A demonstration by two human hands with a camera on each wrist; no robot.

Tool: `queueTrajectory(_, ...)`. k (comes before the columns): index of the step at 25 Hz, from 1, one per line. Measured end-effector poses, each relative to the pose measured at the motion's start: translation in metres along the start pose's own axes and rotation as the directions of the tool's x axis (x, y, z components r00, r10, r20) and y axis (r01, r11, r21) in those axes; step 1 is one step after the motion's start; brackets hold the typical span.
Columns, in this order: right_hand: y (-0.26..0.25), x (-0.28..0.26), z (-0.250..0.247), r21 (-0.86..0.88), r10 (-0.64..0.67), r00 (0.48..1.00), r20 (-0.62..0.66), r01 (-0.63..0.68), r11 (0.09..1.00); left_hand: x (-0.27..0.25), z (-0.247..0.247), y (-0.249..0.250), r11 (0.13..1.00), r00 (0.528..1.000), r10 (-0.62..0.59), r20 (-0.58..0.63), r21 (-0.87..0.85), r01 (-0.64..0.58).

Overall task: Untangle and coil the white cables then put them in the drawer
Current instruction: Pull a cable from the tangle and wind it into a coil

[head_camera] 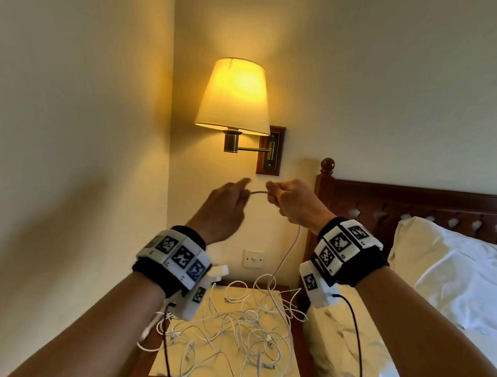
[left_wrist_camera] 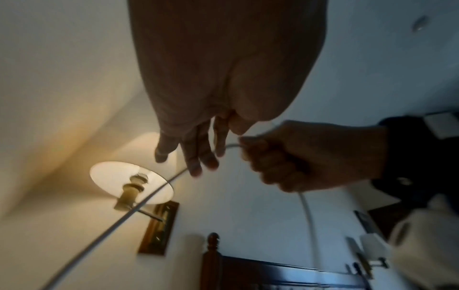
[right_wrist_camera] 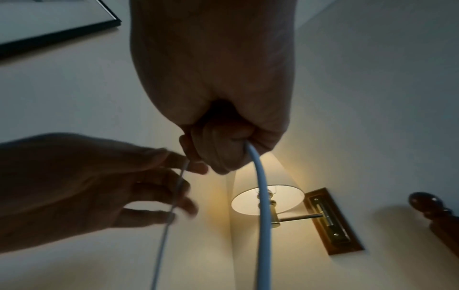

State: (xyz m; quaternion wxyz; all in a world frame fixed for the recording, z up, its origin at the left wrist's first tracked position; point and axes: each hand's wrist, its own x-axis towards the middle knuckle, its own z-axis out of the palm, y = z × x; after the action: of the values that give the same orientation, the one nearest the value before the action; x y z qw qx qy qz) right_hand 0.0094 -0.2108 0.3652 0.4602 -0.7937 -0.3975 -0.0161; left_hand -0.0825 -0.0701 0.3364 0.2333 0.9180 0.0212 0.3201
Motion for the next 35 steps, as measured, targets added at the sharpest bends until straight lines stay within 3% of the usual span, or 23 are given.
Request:
queueTrajectory(2, -0.004, 0.003, 0.006, 0.043, -0.005, 1.000, 0.028, 0.003, 0.999, -0.001, 0.010, 0.012, 0.995, 0.994, 0.082, -0.077, -0.052, -0.086)
queueTrajectory(3, -0.002, 0.002, 0.005, 0.043, 0.012, 0.999, 0.042, -0.013, 0.999, -0.002, 0.006, 0.007, 0.996, 0.991, 0.060, -0.118, -0.059, -0.068)
queueTrajectory(5, 0.014, -0.006, -0.008, -0.008, 0.060, 0.998, 0.017, -0.060, 0.998, -0.005, -0.010, -0.019, 0.996, 0.983, -0.087, -0.159, -0.044, 0.081)
queueTrajectory(7, 0.031, -0.017, -0.021, -0.048, 0.064, 0.998, -0.004, -0.064, 0.997, -0.010, -0.025, -0.046, 0.970, 0.965, -0.239, -0.104, 0.012, 0.242)
queueTrajectory(9, 0.035, -0.019, -0.023, 0.013, 0.060, 0.998, -0.008, -0.060, 0.998, -0.014, -0.029, -0.045, 0.953, 0.959, -0.284, -0.011, 0.102, 0.284)
queueTrajectory(11, 0.026, -0.013, -0.013, 0.057, 0.038, 0.999, -0.017, -0.037, 0.998, -0.010, -0.019, -0.017, 0.975, 0.971, -0.220, 0.091, 0.058, 0.216)
queueTrajectory(13, 0.013, -0.006, -0.001, 0.080, 0.005, 1.000, 0.000, -0.005, 0.997, -0.008, -0.002, 0.014, 0.997, 0.984, -0.077, 0.161, -0.016, 0.080)
queueTrajectory(15, 0.010, -0.005, 0.002, 0.091, 0.006, 1.000, 0.023, -0.008, 0.996, -0.007, 0.005, 0.022, 0.999, 0.998, -0.012, 0.062, -0.039, 0.014)
queueTrajectory(18, 0.032, -0.016, -0.017, 0.067, 0.101, 0.995, -0.009, -0.100, 0.993, -0.005, -0.017, -0.018, 0.981, 0.975, -0.193, -0.107, -0.012, 0.193)
queueTrajectory(21, 0.049, -0.024, -0.028, 0.143, 0.163, 0.986, -0.041, -0.156, 0.977, -0.010, -0.033, -0.040, 0.942, 0.951, -0.300, -0.076, 0.130, 0.308)
queueTrajectory(23, 0.040, -0.021, -0.019, 0.174, 0.123, 0.992, -0.035, -0.115, 0.978, -0.011, -0.026, -0.015, 0.968, 0.968, -0.248, 0.026, 0.047, 0.247)
queueTrajectory(25, 0.025, -0.015, -0.010, 0.172, 0.081, 0.995, -0.051, -0.071, 0.982, -0.010, -0.020, 0.011, 0.978, 0.961, -0.170, 0.219, -0.079, 0.191)
queueTrajectory(27, 0.017, -0.012, -0.011, 0.148, 0.066, 0.995, -0.069, -0.056, 0.987, -0.009, -0.020, 0.025, 0.984, 0.881, -0.106, 0.462, -0.079, 0.159)
queueTrajectory(28, 0.015, -0.012, -0.013, 0.136, 0.064, 0.995, -0.071, -0.054, 0.989, -0.008, -0.019, 0.026, 0.983, 0.857, -0.093, 0.507, -0.092, 0.161)
queueTrajectory(32, 0.014, -0.014, -0.008, 0.142, 0.019, 1.000, -0.005, -0.018, 0.990, -0.007, 0.005, 0.028, 0.953, 0.962, -0.073, 0.265, -0.266, 0.145)
queueTrajectory(35, 0.018, -0.016, -0.005, 0.236, 0.032, 0.998, 0.061, -0.046, 0.971, -0.008, 0.010, 0.022, 0.819, 0.948, -0.158, 0.278, -0.499, 0.283)
